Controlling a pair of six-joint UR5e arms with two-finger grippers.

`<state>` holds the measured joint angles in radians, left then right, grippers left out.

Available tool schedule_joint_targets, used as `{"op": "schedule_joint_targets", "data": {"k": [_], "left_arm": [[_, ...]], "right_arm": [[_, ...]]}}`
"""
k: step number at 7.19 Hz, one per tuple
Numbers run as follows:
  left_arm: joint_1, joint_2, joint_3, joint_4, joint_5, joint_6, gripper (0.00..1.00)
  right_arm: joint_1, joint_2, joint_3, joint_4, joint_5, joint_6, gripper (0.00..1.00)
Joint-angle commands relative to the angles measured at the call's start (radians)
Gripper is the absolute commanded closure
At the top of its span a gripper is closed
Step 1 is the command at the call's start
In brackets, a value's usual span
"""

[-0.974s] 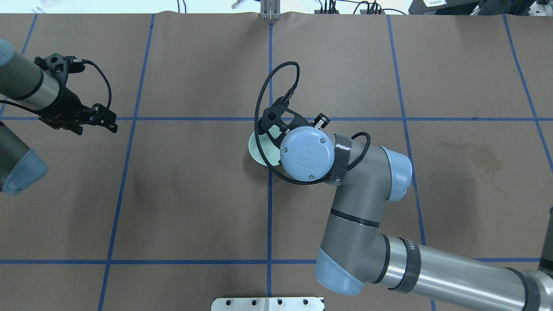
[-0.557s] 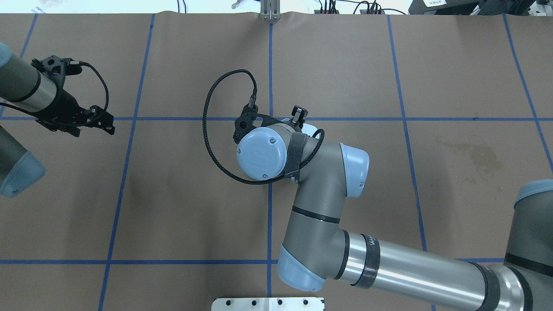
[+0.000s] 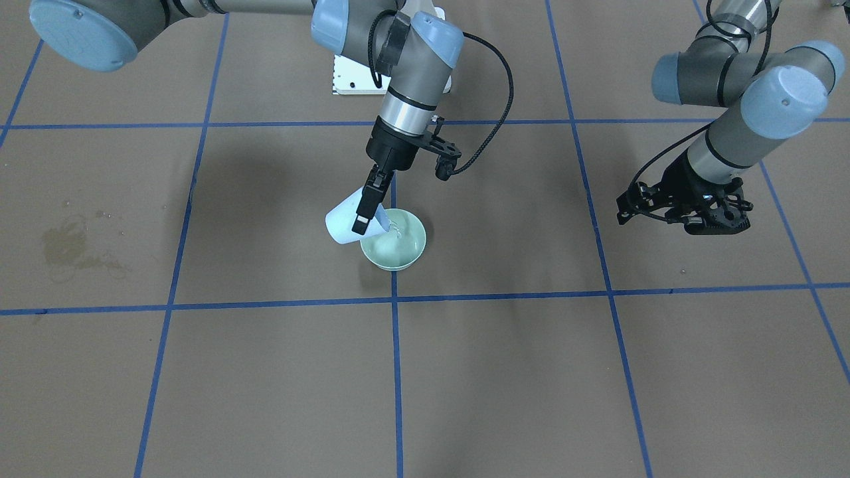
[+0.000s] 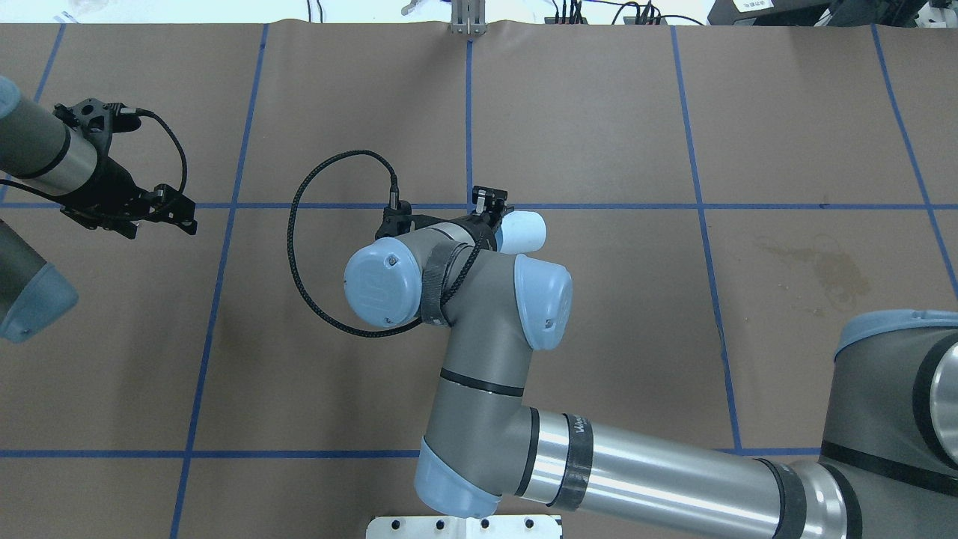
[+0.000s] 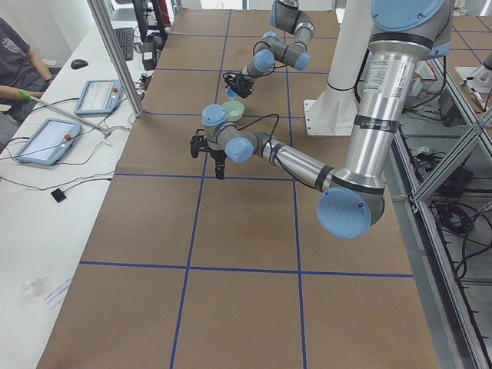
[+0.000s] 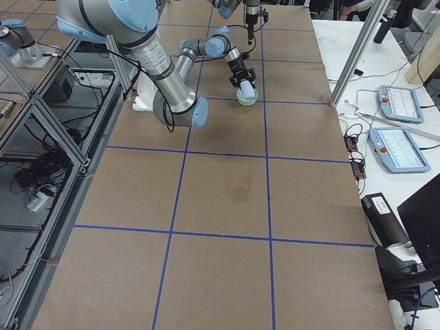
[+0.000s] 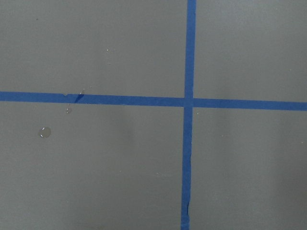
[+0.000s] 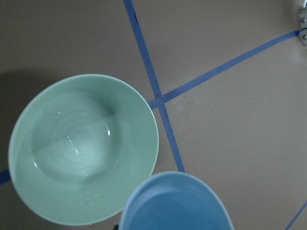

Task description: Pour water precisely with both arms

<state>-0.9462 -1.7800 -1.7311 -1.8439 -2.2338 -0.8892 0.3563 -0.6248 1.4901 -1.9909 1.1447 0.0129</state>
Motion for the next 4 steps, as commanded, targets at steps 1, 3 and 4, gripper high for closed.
{"op": "schedule_joint_targets", "data": {"k": [1, 3, 4], "left_arm": [[0.0, 0.001, 0.001, 0.0, -0.001, -0.001, 0.0], [0.0, 0.001, 0.001, 0.0, -0.001, -0.001, 0.0], [0.0, 0.001, 0.001, 0.0, -0.001, -0.001, 0.0]], "right_arm": [[-0.013, 0.019, -0.06, -0.026, -0.043, -0.025, 0.61], [-0.02, 0.043, -0.065, -0.113, -0.089, -0.036, 0.63], [-0.02, 0.057, -0.065, -0.155, -0.092, -0.036, 0.63]]}}
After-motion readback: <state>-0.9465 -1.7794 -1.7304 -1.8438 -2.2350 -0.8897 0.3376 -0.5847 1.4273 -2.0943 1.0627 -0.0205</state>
